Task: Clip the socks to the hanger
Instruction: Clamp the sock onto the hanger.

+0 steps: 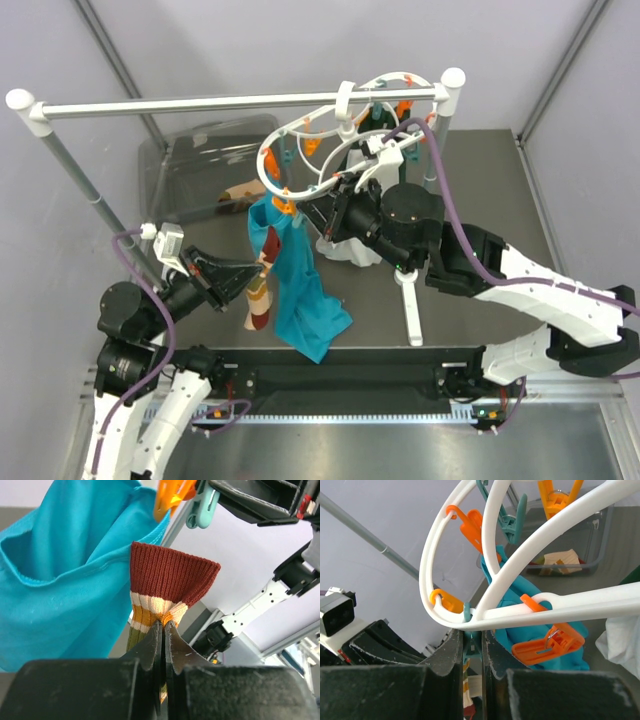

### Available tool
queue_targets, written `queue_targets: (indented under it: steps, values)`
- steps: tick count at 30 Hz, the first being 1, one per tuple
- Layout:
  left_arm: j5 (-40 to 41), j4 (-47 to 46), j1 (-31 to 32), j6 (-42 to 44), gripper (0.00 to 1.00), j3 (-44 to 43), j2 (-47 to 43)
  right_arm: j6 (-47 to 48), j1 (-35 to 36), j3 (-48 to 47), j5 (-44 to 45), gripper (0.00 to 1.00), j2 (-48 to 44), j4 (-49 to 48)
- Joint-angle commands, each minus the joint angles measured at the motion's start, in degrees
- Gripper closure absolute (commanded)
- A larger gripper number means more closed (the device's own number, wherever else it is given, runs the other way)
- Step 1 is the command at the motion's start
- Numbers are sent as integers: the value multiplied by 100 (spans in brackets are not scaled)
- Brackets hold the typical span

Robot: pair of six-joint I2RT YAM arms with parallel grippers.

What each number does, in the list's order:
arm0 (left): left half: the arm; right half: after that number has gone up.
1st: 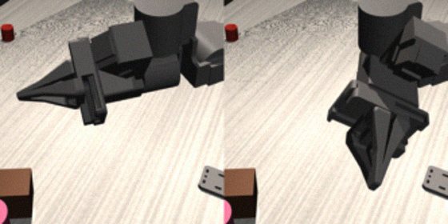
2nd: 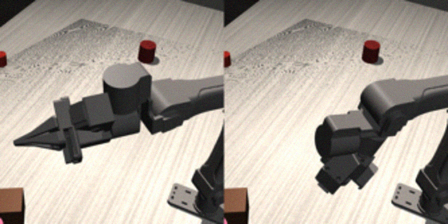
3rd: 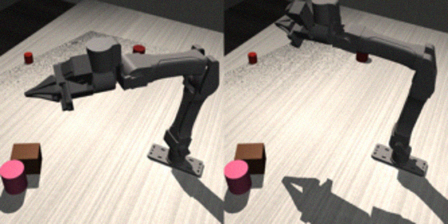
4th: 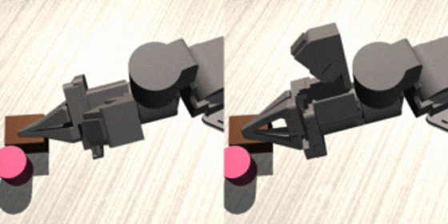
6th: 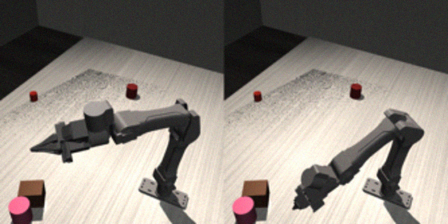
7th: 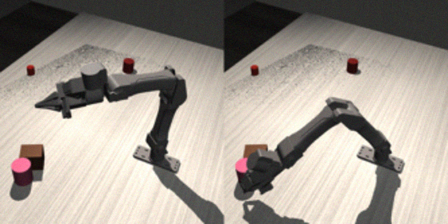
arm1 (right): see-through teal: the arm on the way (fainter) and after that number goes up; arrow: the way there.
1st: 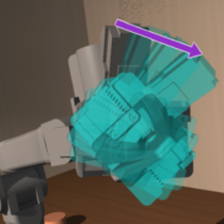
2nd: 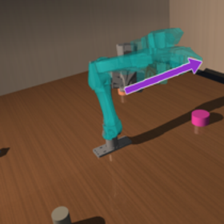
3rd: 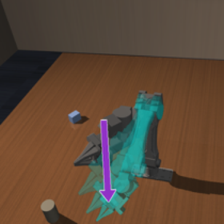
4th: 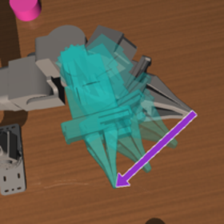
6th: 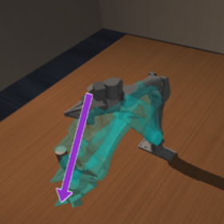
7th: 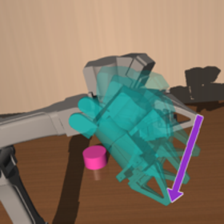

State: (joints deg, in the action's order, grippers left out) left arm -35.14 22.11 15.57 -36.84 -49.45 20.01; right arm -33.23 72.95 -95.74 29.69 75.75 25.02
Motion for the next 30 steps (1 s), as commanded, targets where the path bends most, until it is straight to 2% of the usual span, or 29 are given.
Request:
queue_targets:
  steps: [1, 15, 30]
  values:
    - [-125, -593, 77, 624, 100, 85, -94, -253, -88, -287, 37, 100, 133, 433]
    - [288, -1130, 69, 1354, 100, 67, -41, -667, -88, -349, -315, 100, 292, 206]
    - [437, -1130, 60, 1399, 100, -170, 293, -966, -88, -182, -710, 100, 432, -251]
